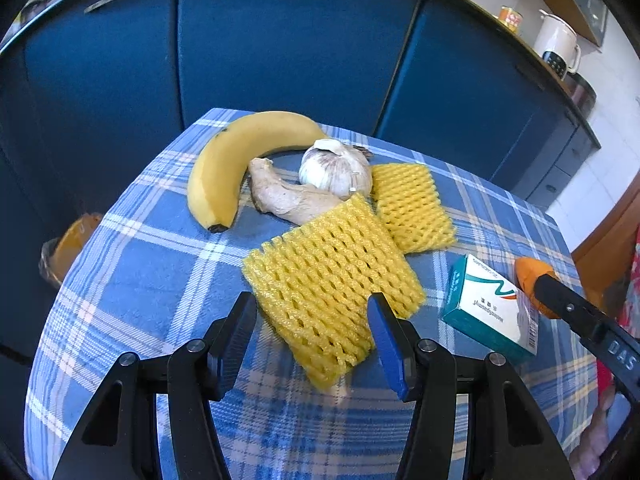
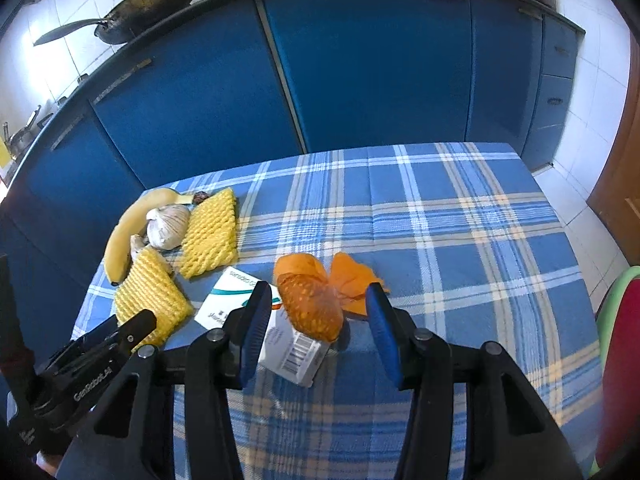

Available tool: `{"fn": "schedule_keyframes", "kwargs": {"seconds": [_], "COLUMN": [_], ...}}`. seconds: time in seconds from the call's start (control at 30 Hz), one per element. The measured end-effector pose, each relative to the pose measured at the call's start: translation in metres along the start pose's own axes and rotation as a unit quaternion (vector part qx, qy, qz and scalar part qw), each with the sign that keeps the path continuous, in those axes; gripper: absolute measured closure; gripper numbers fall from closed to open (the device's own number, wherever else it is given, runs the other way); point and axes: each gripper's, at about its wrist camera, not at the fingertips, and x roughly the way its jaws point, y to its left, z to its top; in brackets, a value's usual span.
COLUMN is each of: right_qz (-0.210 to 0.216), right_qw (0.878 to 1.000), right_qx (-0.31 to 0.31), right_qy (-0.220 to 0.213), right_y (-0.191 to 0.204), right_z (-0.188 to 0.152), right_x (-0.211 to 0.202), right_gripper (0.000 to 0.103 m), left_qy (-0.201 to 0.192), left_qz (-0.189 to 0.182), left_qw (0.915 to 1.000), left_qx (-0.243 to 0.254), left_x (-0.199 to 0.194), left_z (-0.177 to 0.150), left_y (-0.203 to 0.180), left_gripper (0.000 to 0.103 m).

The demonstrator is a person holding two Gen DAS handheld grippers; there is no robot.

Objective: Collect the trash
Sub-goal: 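Close the right tool on the orange item while the left tool grasps a yellow foam net, then carry the foam net with the left tool while the right tool carries the orange item to the bucket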

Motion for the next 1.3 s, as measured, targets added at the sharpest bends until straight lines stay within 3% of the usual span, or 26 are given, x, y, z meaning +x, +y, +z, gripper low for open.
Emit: {"fn": "schedule_keyframes", "kwargs": {"seconds": [0.03, 0.13, 0.3, 0.5, 1.3], "right_qz": [0.0, 0.004, -0.001, 0.0, 0.017], "right_qw": [1.0, 1.0, 1.0, 1.0, 0.995], "right_qx": [0.002, 0.004, 0.003, 0.007, 0.039], "right_qy": [0.003, 0.008, 0.002, -0.019, -0.088], "right_y": [-0.001, -0.002, -0.001, -0.004, -0.032], "right_z": [0.0, -0.001, -0.003, -0.004, -0.041], "right_x": [0.002, 0.006, 0.002, -0.021, -0.152], "right_gripper": [0.059, 0.069, 0.076, 0.079, 0.079], "left_qy": [-0.001, 0.002, -0.002, -0.005, -0.052], "left_qz": [-0.009, -0.032, -0.045, -0.063, -0.122], "left_qw": [1.0, 0.9995, 0.999, 0.9979, 0.9899], "left_qx": [0.002, 0.003, 0.006, 0.007, 0.05], "left_x": [0.0, 0.0, -0.003, -0.013, -0.119], "left_z": [-0.001, -0.001, -0.001, -0.002, -0.032], "left_y": [-0.001, -0.002, -0.004, -0.007, -0.052], "left_gripper": [0.057, 0.074, 0.092, 0.093, 0.093]}}
